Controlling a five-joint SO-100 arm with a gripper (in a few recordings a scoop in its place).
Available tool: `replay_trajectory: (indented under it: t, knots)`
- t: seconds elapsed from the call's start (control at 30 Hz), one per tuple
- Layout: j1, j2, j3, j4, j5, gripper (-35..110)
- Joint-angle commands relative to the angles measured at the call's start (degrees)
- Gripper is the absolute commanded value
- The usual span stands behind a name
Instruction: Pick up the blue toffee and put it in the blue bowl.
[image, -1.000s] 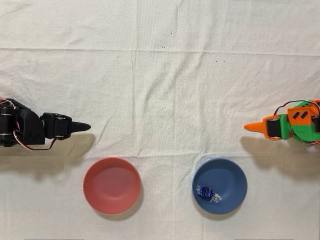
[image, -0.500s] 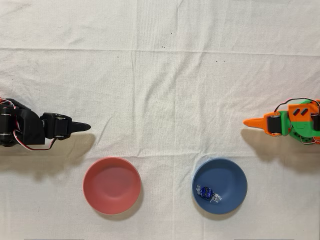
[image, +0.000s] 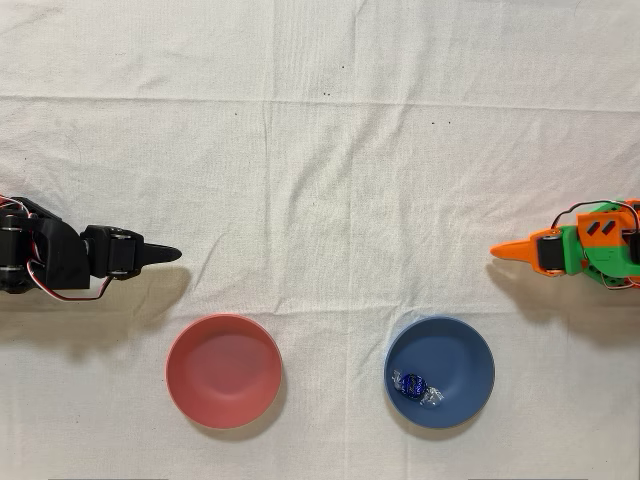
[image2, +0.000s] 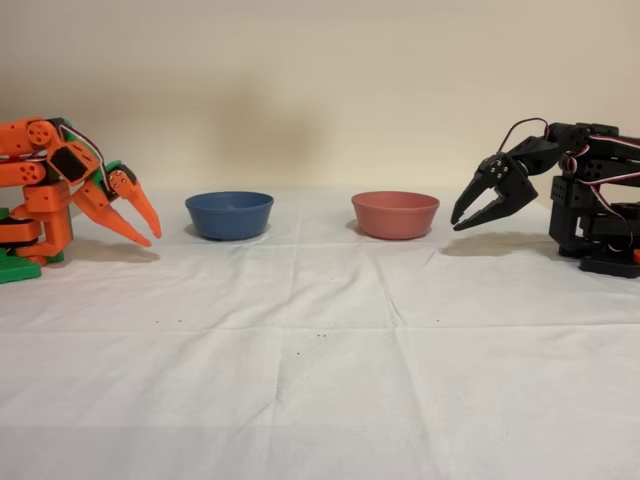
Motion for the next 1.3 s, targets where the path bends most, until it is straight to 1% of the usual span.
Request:
replay_trajectory:
  t: [0.0, 0.27, 1.27]
  knots:
    - [-0.6, 0.4, -1.0, 1.1, -0.8, 0]
    - [1.6, 0.5, -1.0, 1.1, 0.5, 0]
    - [1.8, 0.5, -1.0, 1.1, 0.5, 0]
